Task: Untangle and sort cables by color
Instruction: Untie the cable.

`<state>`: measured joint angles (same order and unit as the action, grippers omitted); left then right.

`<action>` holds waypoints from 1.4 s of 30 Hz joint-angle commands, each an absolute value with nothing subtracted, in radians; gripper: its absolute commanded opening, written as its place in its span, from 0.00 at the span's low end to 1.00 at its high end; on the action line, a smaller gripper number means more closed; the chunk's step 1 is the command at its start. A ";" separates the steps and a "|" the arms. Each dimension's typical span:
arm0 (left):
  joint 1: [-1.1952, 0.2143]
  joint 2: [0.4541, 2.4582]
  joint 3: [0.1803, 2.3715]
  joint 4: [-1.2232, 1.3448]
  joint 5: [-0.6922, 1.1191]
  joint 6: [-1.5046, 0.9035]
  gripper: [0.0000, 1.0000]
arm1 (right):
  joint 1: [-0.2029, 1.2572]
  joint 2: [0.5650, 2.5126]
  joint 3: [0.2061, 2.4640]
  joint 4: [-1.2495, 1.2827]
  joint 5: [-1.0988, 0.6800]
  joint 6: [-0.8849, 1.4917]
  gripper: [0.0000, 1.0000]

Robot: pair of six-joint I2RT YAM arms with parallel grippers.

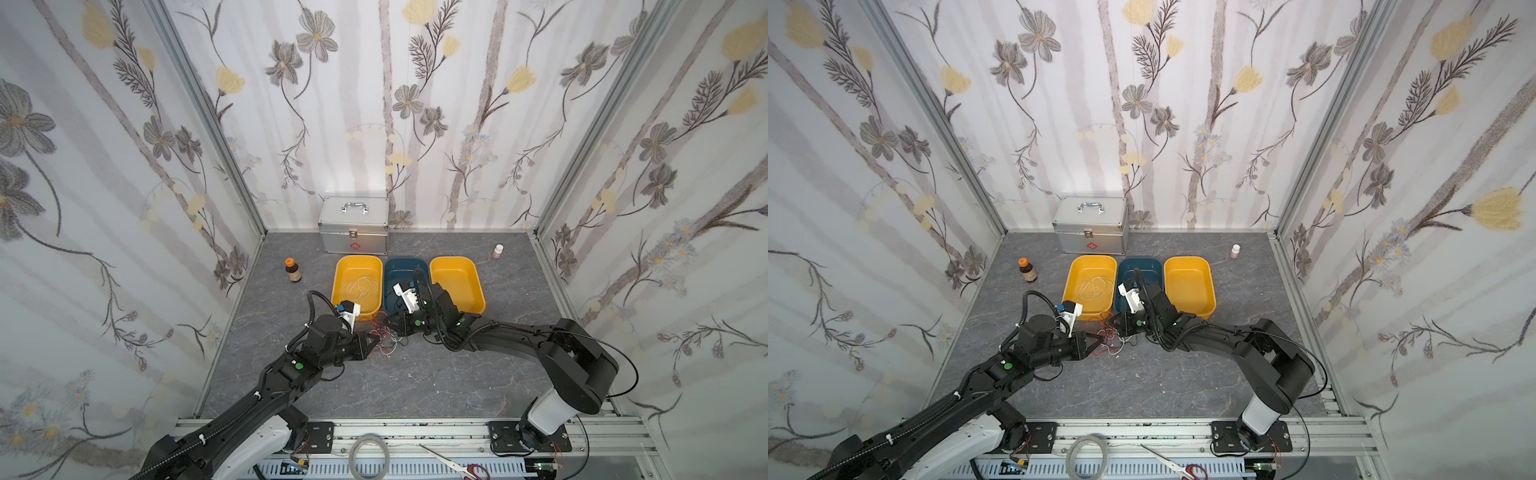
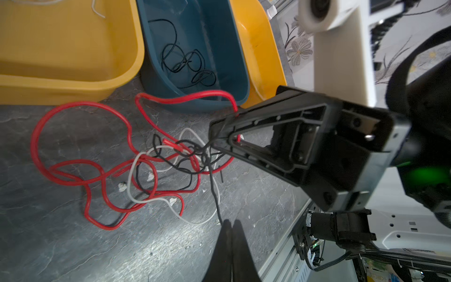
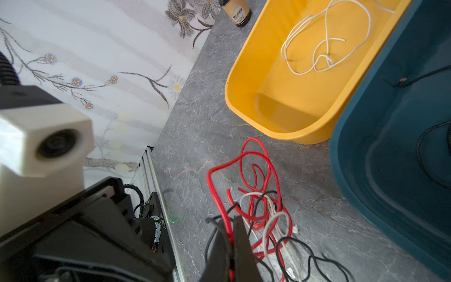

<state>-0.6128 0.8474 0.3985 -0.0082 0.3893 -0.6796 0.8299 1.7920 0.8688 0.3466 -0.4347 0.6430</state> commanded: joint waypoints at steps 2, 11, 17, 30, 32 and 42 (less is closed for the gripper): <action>-0.616 0.840 0.374 0.021 0.366 -0.664 0.00 | 0.824 1.773 0.864 0.420 -0.463 0.663 0.03; -0.619 0.803 0.355 -0.054 0.336 -0.644 0.00 | 0.784 1.714 0.843 0.417 -0.466 0.673 0.03; -0.619 0.789 0.363 -0.073 0.319 -0.639 0.00 | 0.742 1.693 0.833 0.369 -0.463 0.643 0.03; -0.618 0.782 0.443 -0.046 0.305 -0.646 0.00 | 0.848 1.766 0.890 0.189 -0.382 0.509 0.04; -0.617 0.800 0.455 -0.042 0.301 -0.642 0.00 | 0.859 1.773 0.893 0.187 -0.375 0.508 0.04; -0.587 0.863 0.483 -0.056 0.199 -0.652 0.00 | 0.888 1.776 0.899 0.161 -0.371 0.495 0.04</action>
